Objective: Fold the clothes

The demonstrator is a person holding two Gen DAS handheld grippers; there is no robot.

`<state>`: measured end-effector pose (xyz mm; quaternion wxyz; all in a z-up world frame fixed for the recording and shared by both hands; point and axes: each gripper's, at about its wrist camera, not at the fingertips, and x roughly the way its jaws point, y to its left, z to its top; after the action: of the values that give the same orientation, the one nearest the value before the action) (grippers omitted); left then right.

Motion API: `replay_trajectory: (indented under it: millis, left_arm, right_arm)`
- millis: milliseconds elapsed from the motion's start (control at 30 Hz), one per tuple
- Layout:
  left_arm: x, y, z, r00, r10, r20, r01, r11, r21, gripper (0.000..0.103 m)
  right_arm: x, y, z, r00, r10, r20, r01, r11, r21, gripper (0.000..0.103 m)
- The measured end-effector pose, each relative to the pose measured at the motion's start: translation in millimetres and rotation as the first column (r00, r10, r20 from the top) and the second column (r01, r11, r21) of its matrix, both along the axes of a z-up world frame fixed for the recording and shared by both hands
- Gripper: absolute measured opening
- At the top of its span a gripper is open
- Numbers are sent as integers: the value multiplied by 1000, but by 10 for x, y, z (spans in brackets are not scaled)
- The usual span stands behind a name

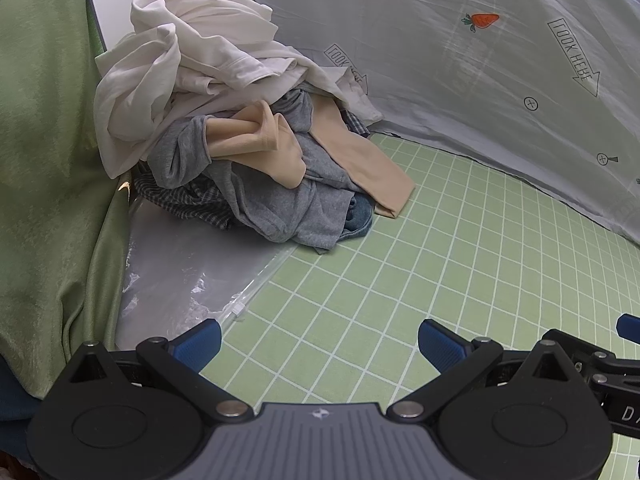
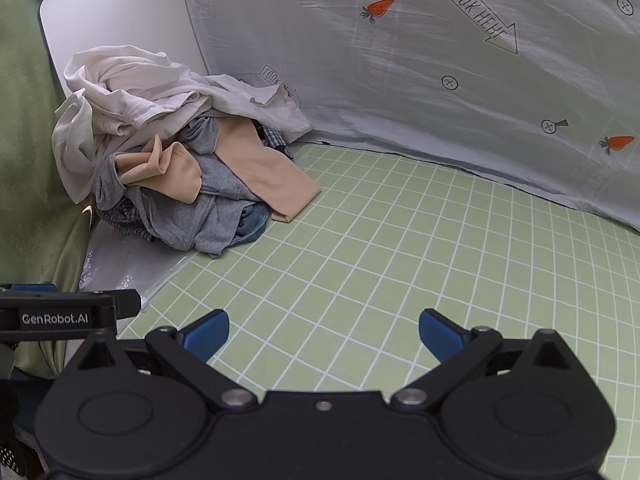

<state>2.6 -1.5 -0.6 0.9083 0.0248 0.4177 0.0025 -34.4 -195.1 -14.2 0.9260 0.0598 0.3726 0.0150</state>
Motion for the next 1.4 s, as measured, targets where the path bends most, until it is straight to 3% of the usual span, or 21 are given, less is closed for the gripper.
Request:
replay_trajectory:
  millis: [600, 933, 1167, 1300, 1400]
  left_arm:
    - [33, 68, -45, 999, 24, -29, -24, 1000, -9, 103]
    - [239, 194, 7, 996, 83, -43, -84, 996, -15, 103]
    - [886, 554, 181, 982, 187, -1, -187, 980, -66, 103]
    - [1418, 871, 292, 962, 272, 1, -266, 942, -202, 100]
    - [1801, 1045, 397, 950, 311, 22, -292, 914, -281, 89]
  right_arm:
    - [70, 27, -63, 999, 21, -30, -21, 1000, 2, 102]
    - [281, 41, -76, 998, 44, -45, -44, 999, -5, 102]
    - [939, 183, -18, 992, 121, -30, -123, 990, -72, 99]
    - [1587, 345, 38, 984, 180, -8, -180, 976, -126, 97]
    - [2123, 516, 41, 975, 223, 4, -219, 960, -175, 91]
